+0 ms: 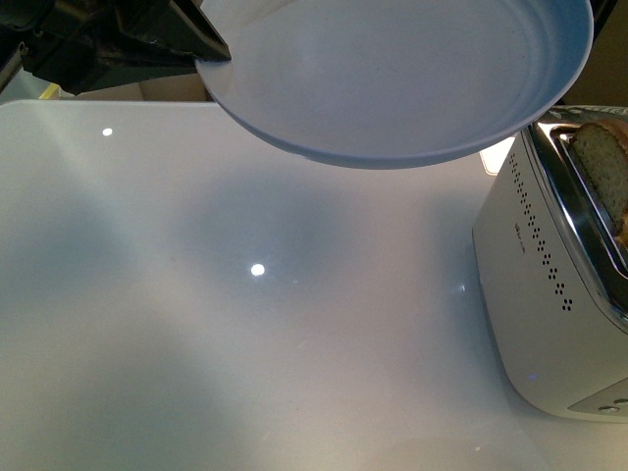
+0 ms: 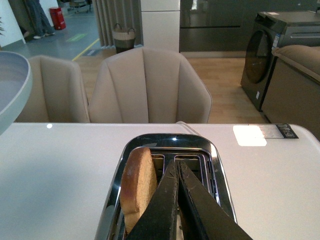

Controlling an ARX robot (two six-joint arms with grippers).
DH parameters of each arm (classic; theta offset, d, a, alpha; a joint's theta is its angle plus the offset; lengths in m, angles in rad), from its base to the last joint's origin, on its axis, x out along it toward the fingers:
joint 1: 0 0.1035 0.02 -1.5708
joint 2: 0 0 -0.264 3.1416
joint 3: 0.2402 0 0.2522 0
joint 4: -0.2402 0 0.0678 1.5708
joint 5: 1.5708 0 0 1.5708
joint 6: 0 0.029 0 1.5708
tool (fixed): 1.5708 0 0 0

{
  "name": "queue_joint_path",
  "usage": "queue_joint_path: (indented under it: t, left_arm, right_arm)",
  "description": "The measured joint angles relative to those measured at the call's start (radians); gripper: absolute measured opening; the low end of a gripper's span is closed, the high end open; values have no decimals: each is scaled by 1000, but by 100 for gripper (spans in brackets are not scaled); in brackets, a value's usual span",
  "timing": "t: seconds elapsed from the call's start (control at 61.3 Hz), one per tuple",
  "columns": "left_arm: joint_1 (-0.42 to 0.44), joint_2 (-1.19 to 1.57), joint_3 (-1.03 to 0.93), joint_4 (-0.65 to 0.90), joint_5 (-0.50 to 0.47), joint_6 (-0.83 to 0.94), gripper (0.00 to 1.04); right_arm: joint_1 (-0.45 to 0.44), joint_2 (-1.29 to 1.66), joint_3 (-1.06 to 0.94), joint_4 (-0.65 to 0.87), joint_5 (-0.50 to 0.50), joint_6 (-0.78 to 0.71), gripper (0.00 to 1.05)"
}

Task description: Left arm holds plate, right arm toasts bread

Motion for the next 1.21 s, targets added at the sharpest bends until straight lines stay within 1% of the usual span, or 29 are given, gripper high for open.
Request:
queue_joint_path:
  t: [0.114, 0.179, 0.506, 0.93, 1.207]
  left_arm:
    - [0, 0, 0, 0, 0, 0, 3]
    - [0, 0, 0, 0, 0, 0, 3]
    - [0, 0, 0, 0, 0, 0, 3]
    - [0, 0, 0, 0, 0, 0, 3]
    - [0, 0, 0, 0, 0, 0, 3]
  right_arm:
    - [0, -72, 0, -63, 0, 0, 2]
    - [0, -138, -1, -124, 0, 0, 2]
    - [0, -304, -1, -282, 0, 0, 2]
    - [0, -459, -1, -433, 0, 0, 2]
    - [0, -522, -1, -497, 0, 0, 2]
